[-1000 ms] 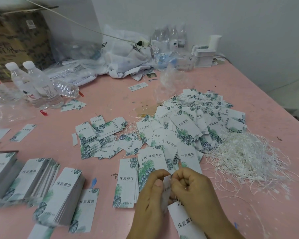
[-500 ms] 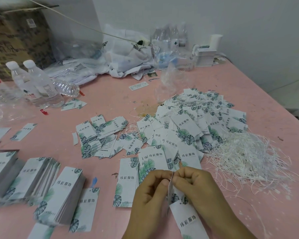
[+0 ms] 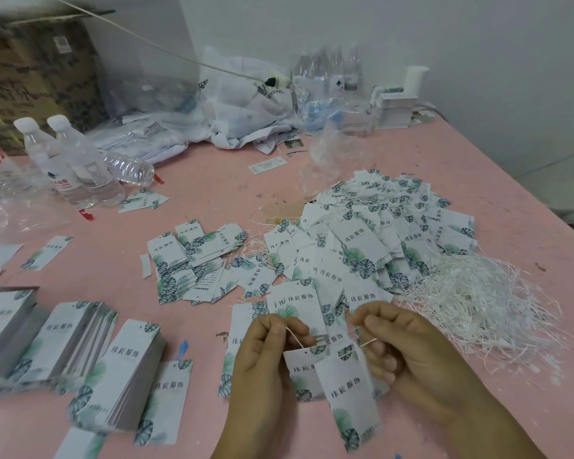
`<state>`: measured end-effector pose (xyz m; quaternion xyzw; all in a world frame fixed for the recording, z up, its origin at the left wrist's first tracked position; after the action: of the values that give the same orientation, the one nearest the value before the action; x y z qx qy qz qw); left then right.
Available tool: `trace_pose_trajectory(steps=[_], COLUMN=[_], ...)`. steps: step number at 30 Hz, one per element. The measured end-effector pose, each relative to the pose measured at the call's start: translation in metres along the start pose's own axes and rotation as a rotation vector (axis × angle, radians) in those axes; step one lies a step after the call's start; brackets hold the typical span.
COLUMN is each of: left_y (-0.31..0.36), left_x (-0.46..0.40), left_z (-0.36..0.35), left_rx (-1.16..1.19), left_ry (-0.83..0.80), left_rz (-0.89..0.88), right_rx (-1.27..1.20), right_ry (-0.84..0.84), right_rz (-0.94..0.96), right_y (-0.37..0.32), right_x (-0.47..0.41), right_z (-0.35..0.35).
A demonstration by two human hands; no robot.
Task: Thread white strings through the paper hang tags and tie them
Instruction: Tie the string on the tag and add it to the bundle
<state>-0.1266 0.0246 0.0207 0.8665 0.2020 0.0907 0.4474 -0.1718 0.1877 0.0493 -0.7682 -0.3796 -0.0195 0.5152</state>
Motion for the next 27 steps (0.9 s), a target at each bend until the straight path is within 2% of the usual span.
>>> trace_pose_trajectory(steps=[11, 16, 19, 22, 27], left_y=[0.025, 0.028, 0.027, 0.026, 0.025], left_x=[-0.015, -0.016, -0.015, -0.014, -0.014], left_z=[0.009, 0.01, 0.008, 0.007, 0.006], left_rx=[0.222, 0.224, 0.189, 0.22, 0.272], left_ry=[0.145, 0.158, 0.147, 0.151, 0.135], left_rz=[0.007, 0.031, 0.028, 0.031, 0.037], right_rx=[-0.146, -0.156, 0.078, 0.556, 1.089], right_ry=[0.026, 0.001, 0.141, 0.423, 0.476], right_rz=[-0.001, -0.007, 0.055, 0.173, 0.349], right_y=[-0.01, -0.007, 0.0, 0.007, 0.018], right_x=[0.004, 0.002, -0.001, -0.001, -0.007], right_z=[0.015, 0.017, 0.016, 0.015, -0.011])
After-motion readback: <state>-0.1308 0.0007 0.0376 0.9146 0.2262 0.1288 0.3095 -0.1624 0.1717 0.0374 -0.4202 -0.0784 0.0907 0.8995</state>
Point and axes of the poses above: each hand's wrist, its own x-axis away from the middle knuckle, its own z-axis out of the back of the hand, y = z × x, the point moved 6 cm from there along -x, towards the middle knuckle, and after that the axes turned 14 degrees about -z, right-handed, at the moved point
